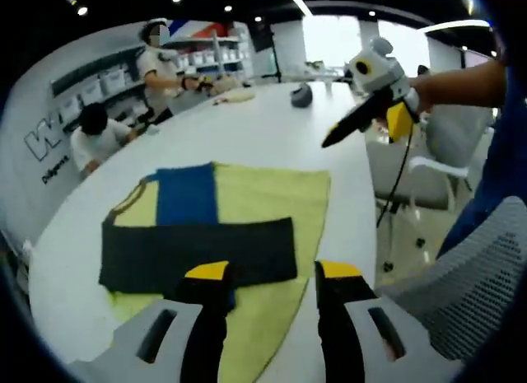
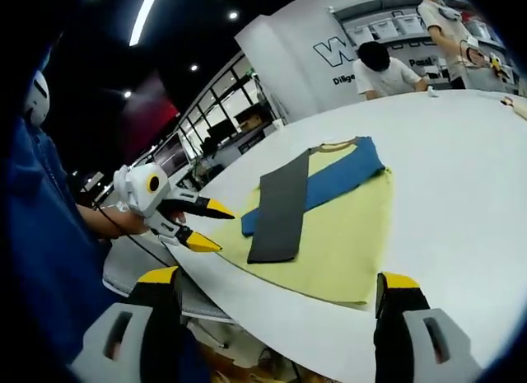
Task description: Fold the garment on the visible template until the final outline fits inside the template.
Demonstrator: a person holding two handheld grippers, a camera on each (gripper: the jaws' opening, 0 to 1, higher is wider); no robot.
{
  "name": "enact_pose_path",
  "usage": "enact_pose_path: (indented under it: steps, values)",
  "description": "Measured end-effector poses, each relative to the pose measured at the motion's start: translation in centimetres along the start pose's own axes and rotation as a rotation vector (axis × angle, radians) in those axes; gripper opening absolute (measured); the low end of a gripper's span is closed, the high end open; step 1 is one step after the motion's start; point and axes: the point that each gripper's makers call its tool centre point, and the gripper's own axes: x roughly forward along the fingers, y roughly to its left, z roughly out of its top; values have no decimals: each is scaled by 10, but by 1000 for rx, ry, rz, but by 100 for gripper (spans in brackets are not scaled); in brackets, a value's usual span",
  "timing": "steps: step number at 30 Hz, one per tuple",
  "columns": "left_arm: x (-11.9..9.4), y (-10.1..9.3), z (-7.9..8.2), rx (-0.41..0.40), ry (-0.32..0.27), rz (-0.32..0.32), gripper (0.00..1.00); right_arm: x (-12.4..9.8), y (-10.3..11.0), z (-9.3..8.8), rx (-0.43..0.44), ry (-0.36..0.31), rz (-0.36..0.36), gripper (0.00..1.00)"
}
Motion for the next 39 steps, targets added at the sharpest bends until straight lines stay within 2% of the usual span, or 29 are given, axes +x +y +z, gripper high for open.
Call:
enact_pose_path:
  steps: [1,2,3,4,6,7,8,12,14,16,17,24,28,39]
  values:
    - [-9,9,-10,-46,7,40,53,1,0,0,0,-2,0,98]
    - [-12,11,-13,-64,7,51,56,2,-1,0,1,-3,-1,98]
    - [-14,14,-17,-81,9,61,56,2,-1,0,1,-4,-2,99]
    - [-26,24,-30,-143,18,98,55,4,-1,1,0,-9,-12,99]
    - [-45,41,-48,-239,25,169,53,7,-8,-3,-5,-2,-37,99]
    - [-48,44,-51,-255,24,182,53,8,-11,-4,-3,-2,-41,98]
    - [-58,54,-62,-319,24,226,54,9,-14,-7,4,0,-49,96]
    - [-73,69,-93,-514,35,276,54,13,-25,-19,23,31,-67,91]
    - [-78,71,-100,-567,36,295,51,16,-25,-24,27,54,-69,88]
    - [-80,69,-104,-595,40,275,50,21,-29,-29,26,62,-66,88]
    - [-80,66,-110,-636,47,251,51,22,-31,-30,30,63,-64,88]
    - [-74,58,-111,-736,26,197,49,25,-40,-32,55,71,-63,86]
    - [-69,51,-101,-797,-3,173,46,22,-46,-31,56,78,-78,84]
    - [-64,39,-106,-823,23,136,42,23,-52,-38,82,81,-115,80]
